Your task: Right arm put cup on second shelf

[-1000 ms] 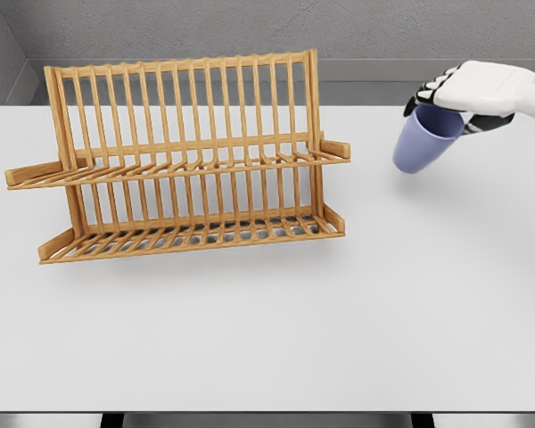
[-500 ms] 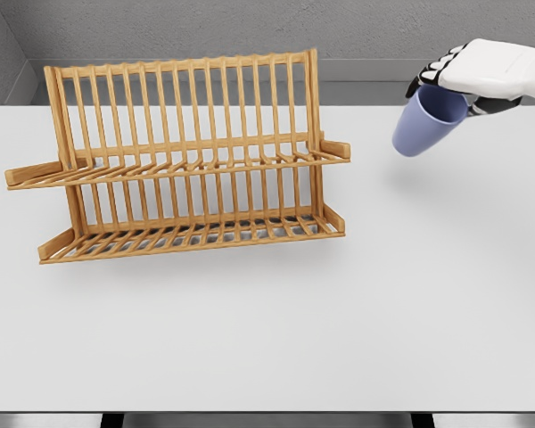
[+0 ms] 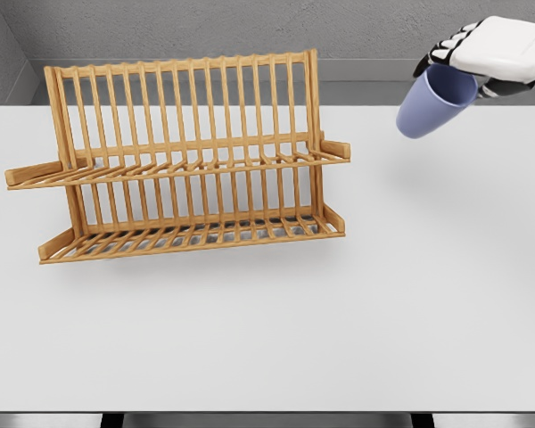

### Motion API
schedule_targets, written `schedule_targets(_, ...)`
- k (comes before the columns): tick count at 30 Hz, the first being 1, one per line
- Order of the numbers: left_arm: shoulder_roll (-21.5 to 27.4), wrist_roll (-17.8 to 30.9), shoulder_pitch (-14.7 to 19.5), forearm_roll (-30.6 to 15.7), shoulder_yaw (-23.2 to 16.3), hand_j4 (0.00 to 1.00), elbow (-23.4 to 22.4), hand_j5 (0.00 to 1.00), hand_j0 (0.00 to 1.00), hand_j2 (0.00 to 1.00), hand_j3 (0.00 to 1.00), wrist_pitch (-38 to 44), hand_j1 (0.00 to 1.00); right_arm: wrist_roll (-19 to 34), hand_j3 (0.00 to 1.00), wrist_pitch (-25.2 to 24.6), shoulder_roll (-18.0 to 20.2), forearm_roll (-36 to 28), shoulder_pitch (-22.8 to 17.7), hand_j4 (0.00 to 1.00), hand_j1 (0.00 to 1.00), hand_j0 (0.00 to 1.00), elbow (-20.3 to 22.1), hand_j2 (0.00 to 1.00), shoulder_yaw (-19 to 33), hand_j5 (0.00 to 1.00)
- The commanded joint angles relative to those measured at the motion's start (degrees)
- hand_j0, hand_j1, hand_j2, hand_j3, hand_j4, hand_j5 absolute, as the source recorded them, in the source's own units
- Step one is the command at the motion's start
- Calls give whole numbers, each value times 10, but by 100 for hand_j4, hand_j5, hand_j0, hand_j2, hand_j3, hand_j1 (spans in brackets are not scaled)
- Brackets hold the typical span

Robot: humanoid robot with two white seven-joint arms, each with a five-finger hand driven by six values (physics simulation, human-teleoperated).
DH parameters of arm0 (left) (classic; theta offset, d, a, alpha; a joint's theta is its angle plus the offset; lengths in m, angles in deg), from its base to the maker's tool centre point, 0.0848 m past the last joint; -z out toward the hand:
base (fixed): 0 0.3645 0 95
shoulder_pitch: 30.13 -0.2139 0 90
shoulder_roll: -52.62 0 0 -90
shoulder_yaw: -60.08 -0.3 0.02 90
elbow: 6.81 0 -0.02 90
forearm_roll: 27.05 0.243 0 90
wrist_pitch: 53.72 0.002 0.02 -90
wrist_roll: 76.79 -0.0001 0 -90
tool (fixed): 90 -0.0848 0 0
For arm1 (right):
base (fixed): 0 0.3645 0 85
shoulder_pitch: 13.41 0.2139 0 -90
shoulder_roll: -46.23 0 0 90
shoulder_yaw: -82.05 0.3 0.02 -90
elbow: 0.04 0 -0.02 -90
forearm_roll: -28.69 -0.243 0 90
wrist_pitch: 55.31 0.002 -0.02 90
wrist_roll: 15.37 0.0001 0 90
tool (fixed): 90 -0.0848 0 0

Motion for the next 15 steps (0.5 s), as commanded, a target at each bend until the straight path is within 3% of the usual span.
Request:
schedule_targets(1,0,0,0,0,0,100,0,100,100,100,100,0,100,0,64,-2,0,-3,0,64,64,64,13,64,4,64)
schedule_targets(6,0,0,0,0,0,100,0,100,100,100,100,0,100,0,63,-6,1,-3,-1,63,63,63,76,63,4,63)
schedule_targets(15,0,0,0,0,0,100,0,100,100,100,100,0,100,0,63,-7,0,-3,5,63,63,63,111,63,7,63)
